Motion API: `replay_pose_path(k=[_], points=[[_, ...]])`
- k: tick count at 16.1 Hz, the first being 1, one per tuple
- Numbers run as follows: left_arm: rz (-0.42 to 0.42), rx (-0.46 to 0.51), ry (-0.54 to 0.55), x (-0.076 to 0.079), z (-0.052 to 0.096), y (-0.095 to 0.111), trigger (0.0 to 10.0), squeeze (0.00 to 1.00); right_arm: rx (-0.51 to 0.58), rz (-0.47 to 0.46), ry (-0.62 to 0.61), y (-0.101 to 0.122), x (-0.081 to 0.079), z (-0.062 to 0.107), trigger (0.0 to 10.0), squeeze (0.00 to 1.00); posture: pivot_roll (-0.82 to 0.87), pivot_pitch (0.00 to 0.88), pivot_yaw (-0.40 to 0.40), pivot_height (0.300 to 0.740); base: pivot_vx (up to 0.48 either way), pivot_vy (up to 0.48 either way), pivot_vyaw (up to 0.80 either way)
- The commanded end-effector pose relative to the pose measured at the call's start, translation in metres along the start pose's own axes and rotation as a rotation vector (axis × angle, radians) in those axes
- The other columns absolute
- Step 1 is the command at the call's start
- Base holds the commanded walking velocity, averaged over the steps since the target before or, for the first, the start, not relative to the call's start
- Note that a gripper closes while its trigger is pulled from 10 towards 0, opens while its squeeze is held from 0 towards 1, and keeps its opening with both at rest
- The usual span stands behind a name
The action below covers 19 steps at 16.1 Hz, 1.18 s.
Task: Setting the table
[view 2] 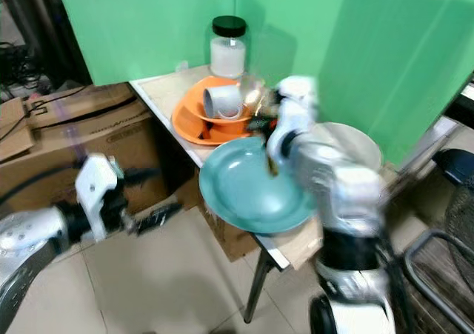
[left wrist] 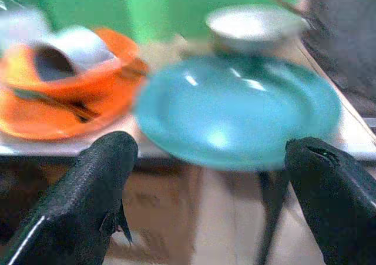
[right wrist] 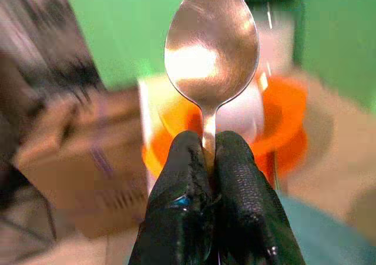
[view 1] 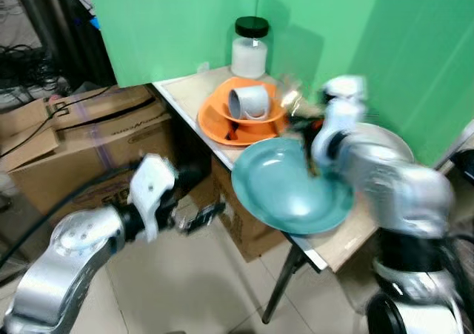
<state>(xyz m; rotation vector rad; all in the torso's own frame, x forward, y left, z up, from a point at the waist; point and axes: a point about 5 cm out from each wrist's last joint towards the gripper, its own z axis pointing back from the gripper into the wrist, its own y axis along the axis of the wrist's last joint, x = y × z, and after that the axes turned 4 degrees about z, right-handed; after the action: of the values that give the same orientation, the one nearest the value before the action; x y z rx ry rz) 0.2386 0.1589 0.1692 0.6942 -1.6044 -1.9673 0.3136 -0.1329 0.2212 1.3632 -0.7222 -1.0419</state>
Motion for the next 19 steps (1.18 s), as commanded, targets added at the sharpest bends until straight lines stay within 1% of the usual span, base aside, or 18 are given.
replay_pose_path(k=[1,2,3,4,5,7,9,10,11,13,15,16,18,19], points=[[-0.063,0.063,0.085,-0.008,-0.003,0.017,10.0,0.0,0.127,0.029,-0.009,0.017,0.006,0.024,0.0,0.0,0.06,0.0,-0.014,0.74,0.0,0.0,0.0],[-0.073,0.082,0.14,-0.012,-0.006,0.023,10.0,0.0,0.152,0.03,-0.026,0.019,0.009,0.033,0.0,0.0,0.06,0.0,-0.008,0.74,0.0,0.0,0.0],[-0.09,0.117,0.232,-0.019,-0.01,0.031,10.0,0.0,0.193,0.027,-0.069,0.022,0.013,0.049,0.0,0.0,0.05,0.0,-0.001,0.74,0.0,0.0,0.0],[-0.101,0.146,0.338,-0.027,-0.013,0.038,10.0,0.0,0.232,0.044,-0.139,0.022,0.016,0.069,2.1,0.0,0.03,0.0,0.007,0.74,0.0,0.0,0.0],[-0.109,0.159,0.385,-0.029,-0.013,0.039,10.0,0.0,0.27,0.074,-0.198,0.021,0.017,0.078,10.0,0.0,0.02,0.0,0.008,0.74,0.0,0.0,0.0],[-0.142,0.162,0.456,-0.028,-0.014,0.038,10.0,0.0,0.236,0.147,-0.237,0.006,0.013,0.088,10.0,0.0,0.0,0.0,0.012,0.74,0.0,0.0,0.0],[-0.124,0.166,0.5,-0.03,-0.015,0.035,10.0,0.0,0.247,0.134,-0.289,-0.004,0.01,0.091,10.0,0.0,-0.01,0.0,0.02,0.74,0.0,0.0,0.0],[-0.119,0.163,0.518,-0.03,-0.017,0.032,10.0,0.0,0.237,0.11,-0.35,-0.014,0.01,0.092,10.0,0.0,-0.02,0.0,0.03,0.74,0.0,0.0,-0.78],[-0.114,0.162,0.53,-0.03,-0.02,0.031,10.0,0.0,0.238,0.101,-0.384,-0.017,0.011,0.093,10.0,0.0,-0.02,0.0,0.038,0.74,0.0,0.0,-0.78],[-0.099,0.159,0.534,-0.029,-0.024,0.031,10.0,0.0,0.241,0.107,-0.407,-0.019,0.011,0.095,10.0,0.0,-0.02,0.0,0.05,0.74,0.0,0.0,-0.77],[-0.089,0.162,0.533,-0.028,-0.026,0.029,10.0,0.0,0.245,0.126,-0.445,-0.02,0.015,0.096,10.0,0.0,-0.02,0.0,0.039,0.74,0.0,0.0,-0.77],[-0.087,0.152,0.552,-0.029,-0.027,0.026,10.0,0.0,0.241,0.121,-0.445,-0.02,0.017,0.096,10.0,0.0,-0.02,0.0,0.04,0.74,0.0,0.0,-0.78],[-0.084,0.15,0.548,-0.028,-0.028,0.025,10.0,0.0,0.24,0.119,-0.449,-0.021,0.017,0.096,10.0,0.0,-0.02,0.0,0.028,0.74,0.0,0.0,-0.79],[-0.087,0.149,0.555,-0.028,-0.026,0.025,10.0,0.0,0.233,0.1,-0.459,-0.023,0.017,0.097,10.0,0.0,-0.02,0.0,0.028,0.74,0.0,0.0,-0.8]])
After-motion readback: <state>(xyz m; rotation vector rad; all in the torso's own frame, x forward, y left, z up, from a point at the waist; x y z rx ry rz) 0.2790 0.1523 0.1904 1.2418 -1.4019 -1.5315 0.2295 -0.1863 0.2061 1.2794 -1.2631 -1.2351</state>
